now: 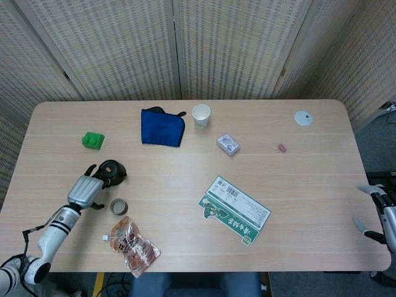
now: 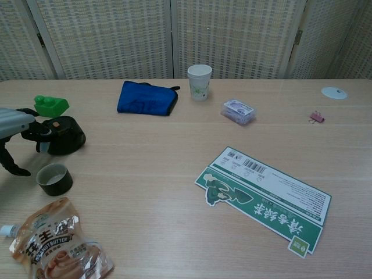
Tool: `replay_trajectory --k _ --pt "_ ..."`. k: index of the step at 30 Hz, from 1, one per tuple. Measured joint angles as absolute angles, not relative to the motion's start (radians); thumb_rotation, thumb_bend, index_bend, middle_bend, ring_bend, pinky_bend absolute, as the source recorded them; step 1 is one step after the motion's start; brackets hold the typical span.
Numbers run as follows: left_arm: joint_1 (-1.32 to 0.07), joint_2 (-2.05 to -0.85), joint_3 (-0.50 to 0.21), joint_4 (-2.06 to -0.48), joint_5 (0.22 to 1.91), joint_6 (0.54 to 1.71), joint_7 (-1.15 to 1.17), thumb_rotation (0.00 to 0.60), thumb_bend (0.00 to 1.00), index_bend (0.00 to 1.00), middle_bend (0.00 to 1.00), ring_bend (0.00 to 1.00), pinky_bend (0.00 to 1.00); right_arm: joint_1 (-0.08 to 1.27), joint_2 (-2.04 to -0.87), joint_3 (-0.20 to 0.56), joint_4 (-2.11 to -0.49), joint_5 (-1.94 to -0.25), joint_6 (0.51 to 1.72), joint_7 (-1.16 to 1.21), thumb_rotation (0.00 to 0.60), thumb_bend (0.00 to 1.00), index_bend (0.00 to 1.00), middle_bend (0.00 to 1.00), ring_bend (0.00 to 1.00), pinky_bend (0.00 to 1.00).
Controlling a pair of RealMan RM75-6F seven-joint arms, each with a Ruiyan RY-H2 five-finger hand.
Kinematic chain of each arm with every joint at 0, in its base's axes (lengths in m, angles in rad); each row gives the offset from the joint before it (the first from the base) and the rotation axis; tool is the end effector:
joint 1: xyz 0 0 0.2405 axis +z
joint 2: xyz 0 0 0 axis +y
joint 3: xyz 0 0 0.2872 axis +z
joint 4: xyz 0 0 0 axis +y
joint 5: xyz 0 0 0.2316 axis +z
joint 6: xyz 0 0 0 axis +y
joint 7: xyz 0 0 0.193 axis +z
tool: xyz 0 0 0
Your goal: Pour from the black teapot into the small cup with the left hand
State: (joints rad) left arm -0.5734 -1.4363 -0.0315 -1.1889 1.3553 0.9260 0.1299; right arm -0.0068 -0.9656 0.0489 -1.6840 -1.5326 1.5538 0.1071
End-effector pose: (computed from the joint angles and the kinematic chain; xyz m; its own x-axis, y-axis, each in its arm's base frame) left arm -0.3198 0.3974 -0.0021 0.6483 0.2794 0.7083 0.7590 -0.3110 -0.5720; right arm -0.3495 -0.2017 0.2083 0.3748 0.0324 0.9265 -0.9269 0.0354 0.3737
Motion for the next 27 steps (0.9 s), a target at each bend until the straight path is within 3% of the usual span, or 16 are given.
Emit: replay_trajectory --k 15,25,27 --pt "-0.581 -1.429 -0.031 -1.193 1.334 0.89 0.14 0.538 0.11 0.59 0.58 0.42 0.0 -0.009 -0.963 0.051 -1.689 -1.527 1.556 0.106 0.6 0.19 0.26 0.29 0.2 0.19" --pt "-0.587 -1.425 -0.044 -1.18 1.339 0.893 0.092 0.515 0.11 0.74 0.77 0.57 0.0 -0.01 -0.964 0.056 -1.689 -1.522 1.559 0.11 0.6 0.19 0.26 0.29 0.2 0.19" --pt "-0.592 -1.425 -0.049 -1.173 1.34 0.89 0.076 0.477 0.11 0.77 0.8 0.6 0.0 -0.011 -0.964 0.057 -1.688 -1.52 1.561 0.112 0.6 0.19 0.26 0.29 0.2 0.19"
